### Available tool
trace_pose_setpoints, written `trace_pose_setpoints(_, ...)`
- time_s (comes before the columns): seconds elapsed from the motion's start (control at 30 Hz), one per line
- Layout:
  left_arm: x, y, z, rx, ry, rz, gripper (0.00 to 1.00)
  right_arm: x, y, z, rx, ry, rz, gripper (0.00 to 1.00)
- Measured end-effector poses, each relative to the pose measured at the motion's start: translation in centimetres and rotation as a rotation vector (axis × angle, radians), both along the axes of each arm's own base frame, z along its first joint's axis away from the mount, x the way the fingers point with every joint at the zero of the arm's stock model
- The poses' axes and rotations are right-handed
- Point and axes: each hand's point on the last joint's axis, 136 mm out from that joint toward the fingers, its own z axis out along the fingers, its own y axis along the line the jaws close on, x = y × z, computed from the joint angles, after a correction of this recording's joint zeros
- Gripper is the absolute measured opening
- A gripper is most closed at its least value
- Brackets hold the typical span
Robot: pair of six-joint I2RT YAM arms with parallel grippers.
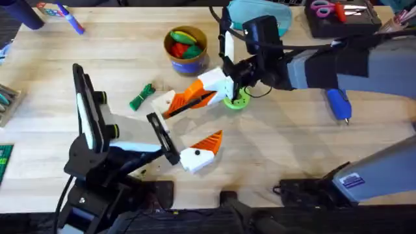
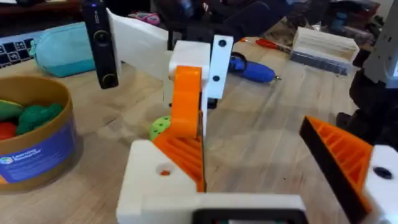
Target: Pick up the gripper from the table and insert it into the empty holder that is missing its gripper. Then pick up a screw, insert it into the mounting hole, and use the screwdriver to tighten it. Finally, clean up the table by picking up the vegetable and placing it into the bucket.
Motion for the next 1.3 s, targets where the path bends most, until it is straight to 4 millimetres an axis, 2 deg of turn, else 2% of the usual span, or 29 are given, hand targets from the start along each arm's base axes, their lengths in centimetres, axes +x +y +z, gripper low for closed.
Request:
trace_pose_setpoints(0.83, 0.5, 0.3, 0.0, -0.010, 0.018, 0.029, 0.986, 0.7, 1.2, -0.3, -0.010, -0.090, -0.045, 0.009)
trace_pose_setpoints(1.3, -0.3, -0.1, 0.0, -0.011, 0.016, -0.023, 0.988, 0.4, 1.0, -0.1, 0.000, -0.076, -0.024, 0.009)
